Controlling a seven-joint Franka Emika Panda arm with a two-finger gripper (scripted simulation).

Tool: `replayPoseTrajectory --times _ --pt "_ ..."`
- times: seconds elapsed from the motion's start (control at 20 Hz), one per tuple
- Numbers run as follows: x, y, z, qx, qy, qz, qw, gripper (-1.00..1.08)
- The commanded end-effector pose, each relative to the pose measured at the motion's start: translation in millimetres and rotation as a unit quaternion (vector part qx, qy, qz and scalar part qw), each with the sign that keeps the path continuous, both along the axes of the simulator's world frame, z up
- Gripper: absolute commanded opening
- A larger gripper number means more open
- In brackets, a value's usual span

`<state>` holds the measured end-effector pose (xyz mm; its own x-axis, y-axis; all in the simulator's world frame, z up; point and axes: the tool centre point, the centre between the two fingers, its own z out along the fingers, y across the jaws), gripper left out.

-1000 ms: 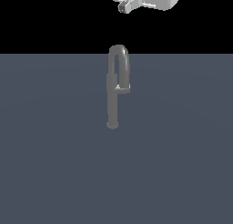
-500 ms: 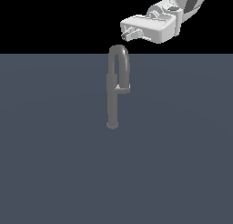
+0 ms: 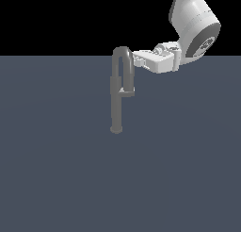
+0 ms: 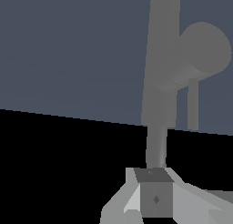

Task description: Turn on the faucet by rotating a designated handle.

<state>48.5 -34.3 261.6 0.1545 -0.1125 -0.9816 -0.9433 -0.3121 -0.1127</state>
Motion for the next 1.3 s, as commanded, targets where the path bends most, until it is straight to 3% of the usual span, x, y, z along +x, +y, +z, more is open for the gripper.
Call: replayPoseTrajectory --times 0.0,0.45,0.8,1.25 --pt "3.8 1.0 -15.4 0.020 0.023 -0.019 0.9993 -1.00" --pt "8.0 5.7 -48.1 0.059 0.070 -0.057 0.9942 -1.00" --pt "7.9 6.3 -50.2 0.061 0.073 -0.058 0.9938 -1.00" --pt "-12.5 2.7 -38.6 0.061 0.073 -0.059 0.9937 -1.00"
